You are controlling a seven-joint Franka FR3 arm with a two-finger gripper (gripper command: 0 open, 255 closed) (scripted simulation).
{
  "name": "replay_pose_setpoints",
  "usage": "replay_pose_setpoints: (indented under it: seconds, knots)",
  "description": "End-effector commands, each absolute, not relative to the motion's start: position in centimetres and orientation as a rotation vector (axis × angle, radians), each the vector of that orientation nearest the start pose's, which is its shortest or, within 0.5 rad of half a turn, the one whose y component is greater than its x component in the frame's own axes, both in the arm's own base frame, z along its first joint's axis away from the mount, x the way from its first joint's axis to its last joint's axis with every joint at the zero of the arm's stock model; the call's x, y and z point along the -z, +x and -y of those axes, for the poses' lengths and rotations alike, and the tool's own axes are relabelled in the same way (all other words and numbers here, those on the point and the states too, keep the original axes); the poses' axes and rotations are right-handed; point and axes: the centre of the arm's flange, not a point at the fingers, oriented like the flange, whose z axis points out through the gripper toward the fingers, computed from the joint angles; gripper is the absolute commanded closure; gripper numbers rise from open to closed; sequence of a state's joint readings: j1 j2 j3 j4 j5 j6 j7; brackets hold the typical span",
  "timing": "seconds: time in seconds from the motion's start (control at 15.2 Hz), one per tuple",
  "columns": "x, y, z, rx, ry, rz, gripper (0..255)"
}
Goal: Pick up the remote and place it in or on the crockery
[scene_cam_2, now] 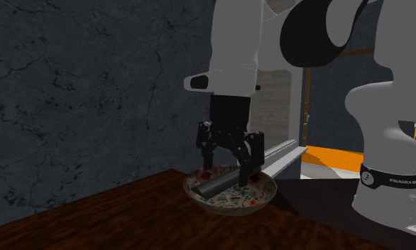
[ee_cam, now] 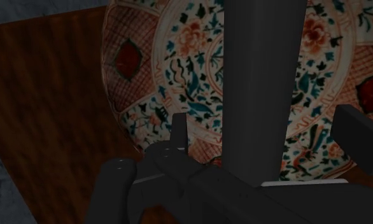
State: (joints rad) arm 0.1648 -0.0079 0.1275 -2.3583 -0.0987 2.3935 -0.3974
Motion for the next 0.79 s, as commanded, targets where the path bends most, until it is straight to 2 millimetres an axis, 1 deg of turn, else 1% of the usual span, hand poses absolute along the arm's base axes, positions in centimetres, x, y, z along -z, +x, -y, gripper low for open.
replay_pose_setpoints:
  seconds: [0.0,0.2,0.73]
  knots:
    - [-34.8,48.2,-14.5,0.063,-2.983,1.193,0]
    - [-38.5,47.9,-14.7,0.063,-2.983,1.193,0]
    - [-38.5,47.9,-14.7,0.063,-2.983,1.193,0]
